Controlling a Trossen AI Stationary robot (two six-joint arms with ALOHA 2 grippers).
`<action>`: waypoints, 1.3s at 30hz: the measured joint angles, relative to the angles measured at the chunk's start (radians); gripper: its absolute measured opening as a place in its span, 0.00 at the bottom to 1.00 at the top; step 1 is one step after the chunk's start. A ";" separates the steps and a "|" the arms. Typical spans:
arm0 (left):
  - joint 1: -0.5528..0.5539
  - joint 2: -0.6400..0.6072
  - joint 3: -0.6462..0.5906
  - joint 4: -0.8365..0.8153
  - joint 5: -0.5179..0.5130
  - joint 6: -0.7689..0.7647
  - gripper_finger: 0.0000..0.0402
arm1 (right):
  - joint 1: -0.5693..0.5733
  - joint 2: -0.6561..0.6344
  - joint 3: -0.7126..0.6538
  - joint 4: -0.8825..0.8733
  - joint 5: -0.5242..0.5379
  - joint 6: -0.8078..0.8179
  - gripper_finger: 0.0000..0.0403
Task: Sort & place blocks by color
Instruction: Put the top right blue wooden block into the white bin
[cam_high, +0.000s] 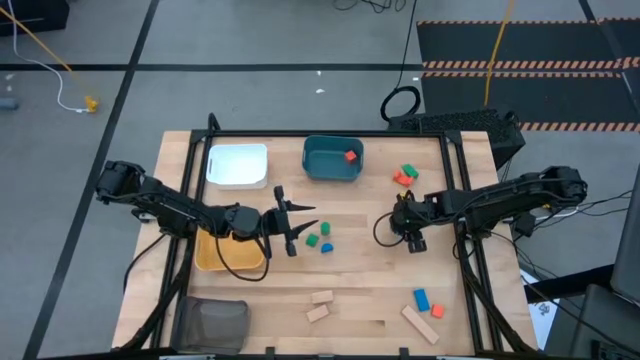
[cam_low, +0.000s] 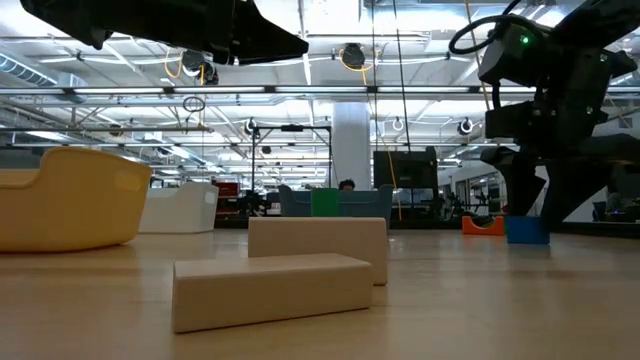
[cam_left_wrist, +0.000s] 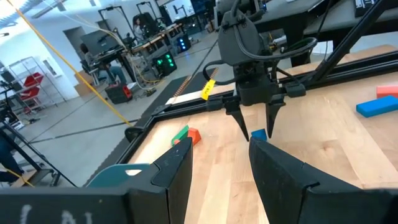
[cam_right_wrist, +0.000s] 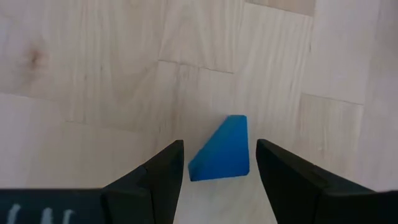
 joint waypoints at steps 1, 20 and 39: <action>0.000 0.000 0.000 0.000 0.000 -0.001 0.40 | 0.000 0.000 -0.006 0.017 0.001 0.009 0.48; 0.000 0.000 0.000 0.001 0.000 -0.015 0.40 | 0.000 -0.001 -0.096 0.156 -0.003 0.098 0.26; 0.001 0.000 0.000 0.068 0.041 -0.217 0.40 | 0.006 -0.005 -0.099 0.930 -0.003 0.109 0.26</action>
